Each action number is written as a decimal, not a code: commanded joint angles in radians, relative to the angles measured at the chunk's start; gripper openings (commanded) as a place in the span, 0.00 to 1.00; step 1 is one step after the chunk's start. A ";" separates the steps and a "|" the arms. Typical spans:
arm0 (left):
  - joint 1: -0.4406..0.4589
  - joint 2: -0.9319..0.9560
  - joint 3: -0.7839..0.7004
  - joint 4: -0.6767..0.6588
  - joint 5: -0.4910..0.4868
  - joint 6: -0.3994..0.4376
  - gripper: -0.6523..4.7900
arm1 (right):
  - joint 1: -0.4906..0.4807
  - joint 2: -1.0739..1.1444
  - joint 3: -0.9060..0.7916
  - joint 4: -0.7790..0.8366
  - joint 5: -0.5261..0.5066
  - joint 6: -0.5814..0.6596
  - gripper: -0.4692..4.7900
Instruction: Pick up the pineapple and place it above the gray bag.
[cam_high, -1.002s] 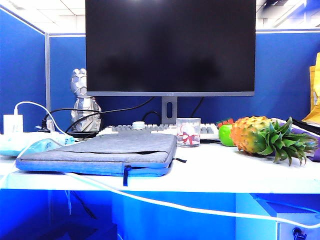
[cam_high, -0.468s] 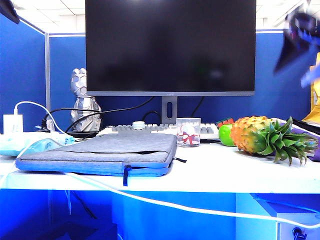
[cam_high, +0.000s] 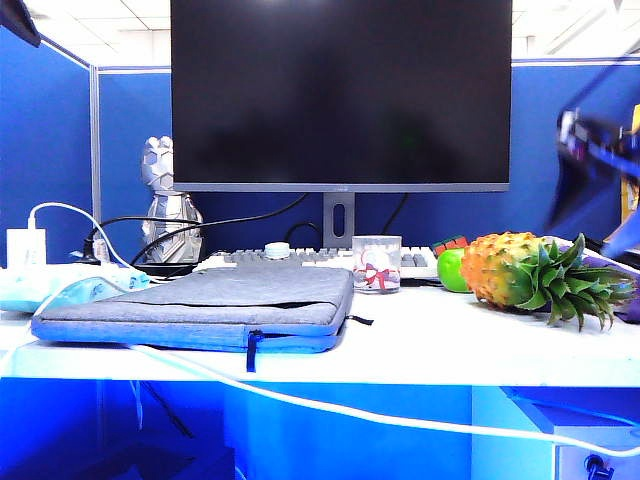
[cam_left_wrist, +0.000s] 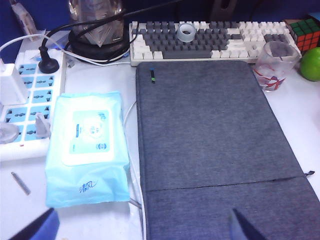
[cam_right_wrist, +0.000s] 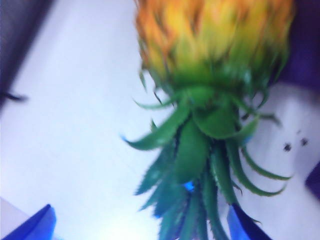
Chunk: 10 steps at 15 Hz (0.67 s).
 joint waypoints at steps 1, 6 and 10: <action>0.000 -0.001 0.003 0.006 0.007 -0.008 1.00 | 0.001 0.049 0.006 0.058 0.005 -0.017 1.00; 0.000 -0.001 0.003 0.006 0.033 -0.028 1.00 | 0.029 0.121 0.016 0.169 0.023 -0.038 1.00; 0.000 -0.001 0.003 0.006 0.033 -0.029 1.00 | 0.063 0.122 0.117 0.169 0.102 -0.089 1.00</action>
